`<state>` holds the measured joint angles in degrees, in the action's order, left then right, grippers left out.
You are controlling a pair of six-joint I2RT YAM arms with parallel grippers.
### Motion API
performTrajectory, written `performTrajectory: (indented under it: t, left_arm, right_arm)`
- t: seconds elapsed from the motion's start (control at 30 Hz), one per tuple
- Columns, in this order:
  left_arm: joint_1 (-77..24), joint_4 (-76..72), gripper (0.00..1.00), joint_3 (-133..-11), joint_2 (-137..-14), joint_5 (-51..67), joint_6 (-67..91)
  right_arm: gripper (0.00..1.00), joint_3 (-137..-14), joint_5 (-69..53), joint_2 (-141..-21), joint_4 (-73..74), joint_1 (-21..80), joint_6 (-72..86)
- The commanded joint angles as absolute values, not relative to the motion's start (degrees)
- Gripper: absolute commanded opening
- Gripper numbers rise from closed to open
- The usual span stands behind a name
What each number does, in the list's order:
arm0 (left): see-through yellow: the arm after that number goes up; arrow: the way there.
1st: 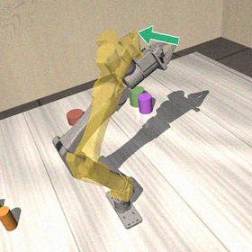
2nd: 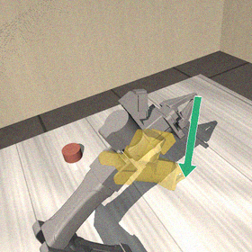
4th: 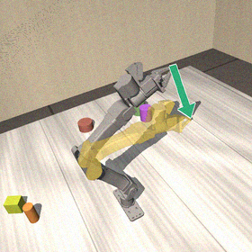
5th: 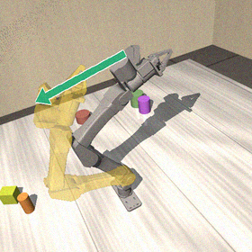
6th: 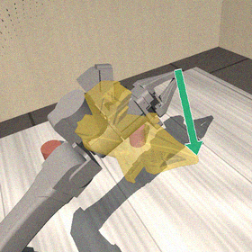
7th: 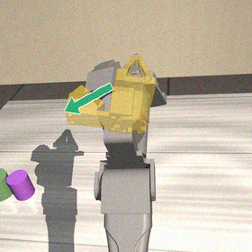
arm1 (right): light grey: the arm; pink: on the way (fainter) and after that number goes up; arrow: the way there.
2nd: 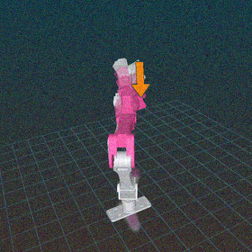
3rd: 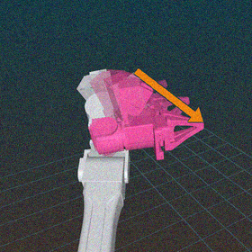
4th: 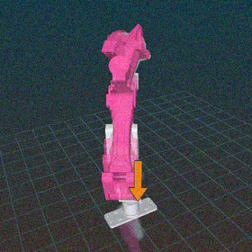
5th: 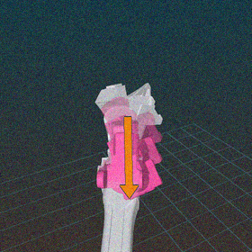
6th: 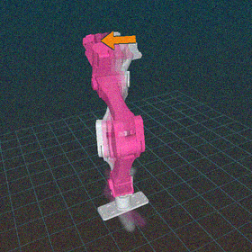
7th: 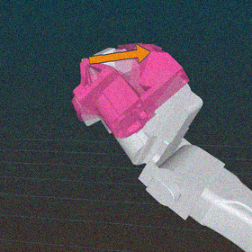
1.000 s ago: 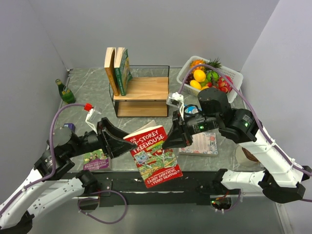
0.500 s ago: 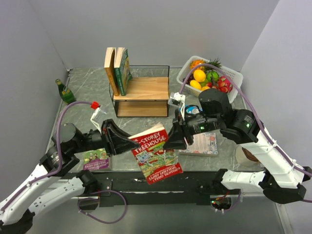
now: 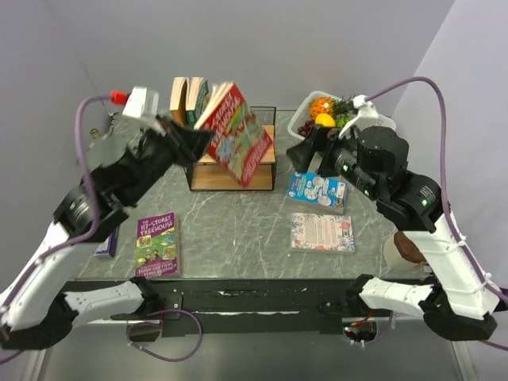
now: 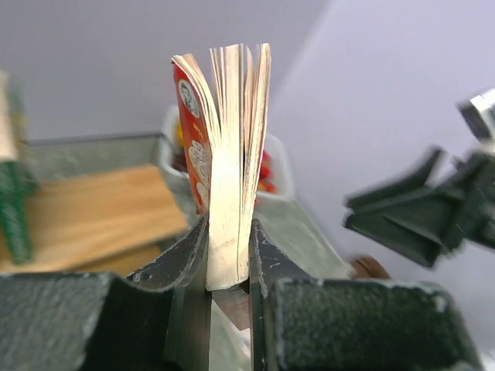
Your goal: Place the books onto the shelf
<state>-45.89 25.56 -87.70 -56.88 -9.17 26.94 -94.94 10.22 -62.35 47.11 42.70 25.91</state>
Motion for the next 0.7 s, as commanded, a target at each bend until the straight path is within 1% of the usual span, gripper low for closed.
performTrajectory:
  t: [0.0,0.1,0.2,0.3,0.5,0.63,0.67]
  left_arm:
    - [-45.79,24.44,0.01,-97.62,-66.16,-25.73,16.71]
    - [-45.88,22.86,0.01,-101.41,-72.14,-30.91,11.35]
    - [-45.53,19.34,0.01,-103.09,-76.54,-35.14,7.39]
    - [-44.48,15.65,0.01,-102.92,-79.80,-36.38,5.19]
    - [-42.02,12.66,0.01,-101.08,-84.20,-35.69,6.06]
    - [-39.73,9.58,0.01,-98.00,-84.64,-33.23,6.94]
    - [-39.03,9.32,0.01,-97.82,-84.81,-31.05,7.29]
  right_arm:
    - [0.99,-90.10,10.75,-63.10,38.24,35.52,33.30]
    - [0.99,-88.77,8.53,-65.74,35.52,31.65,36.21]
    - [0.99,-89.73,8.88,-68.81,34.02,30.50,36.30]
    - [0.99,-90.96,8.00,-71.97,31.57,29.89,34.90]
    - [0.98,-96.85,8.70,-80.59,31.99,29.01,33.84]
    - [0.98,-97.82,8.70,-84.11,30.68,28.31,32.87]
    - [0.98,-98.43,8.70,-85.50,30.59,28.21,32.78]
